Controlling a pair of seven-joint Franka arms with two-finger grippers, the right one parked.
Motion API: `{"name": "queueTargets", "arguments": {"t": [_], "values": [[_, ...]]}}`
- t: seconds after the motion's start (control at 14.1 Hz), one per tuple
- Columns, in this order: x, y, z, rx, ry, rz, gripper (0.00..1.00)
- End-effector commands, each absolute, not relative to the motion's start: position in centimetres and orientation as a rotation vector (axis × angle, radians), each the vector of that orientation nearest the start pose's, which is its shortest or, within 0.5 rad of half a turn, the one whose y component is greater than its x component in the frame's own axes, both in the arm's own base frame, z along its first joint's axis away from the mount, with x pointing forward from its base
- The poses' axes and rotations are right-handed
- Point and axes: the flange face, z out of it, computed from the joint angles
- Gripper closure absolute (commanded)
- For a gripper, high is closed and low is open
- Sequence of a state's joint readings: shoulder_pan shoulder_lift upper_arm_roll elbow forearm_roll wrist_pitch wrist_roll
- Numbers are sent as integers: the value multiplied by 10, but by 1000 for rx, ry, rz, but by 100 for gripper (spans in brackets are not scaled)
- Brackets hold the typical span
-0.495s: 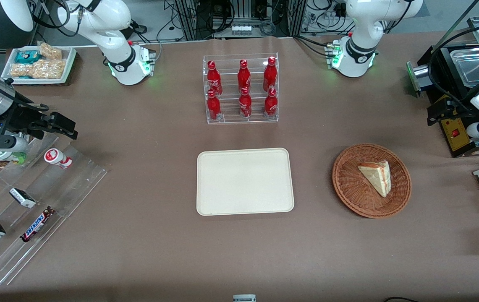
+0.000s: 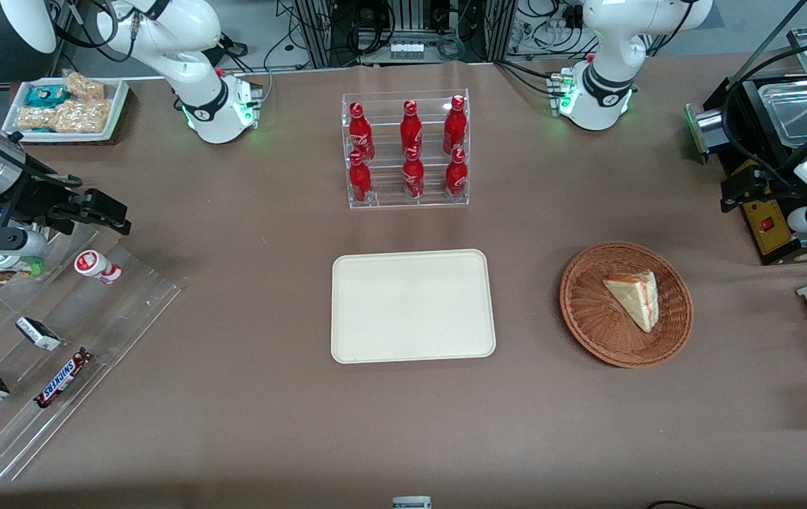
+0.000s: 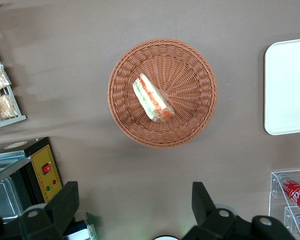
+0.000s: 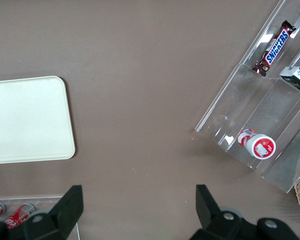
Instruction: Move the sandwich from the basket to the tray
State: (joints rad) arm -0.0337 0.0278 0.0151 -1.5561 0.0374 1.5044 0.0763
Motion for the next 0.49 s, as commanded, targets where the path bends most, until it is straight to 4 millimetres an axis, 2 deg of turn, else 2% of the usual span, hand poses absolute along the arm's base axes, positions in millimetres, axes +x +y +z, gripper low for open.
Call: {"name": "queueTargets", "arguments": {"t": [0.0,0.21,0.42], "values": [[558,-6,610,-3097,132,113,0],[562,-7,602,-3098,135,135,0],[579,-9,571,-3093,141,156,0]]}}
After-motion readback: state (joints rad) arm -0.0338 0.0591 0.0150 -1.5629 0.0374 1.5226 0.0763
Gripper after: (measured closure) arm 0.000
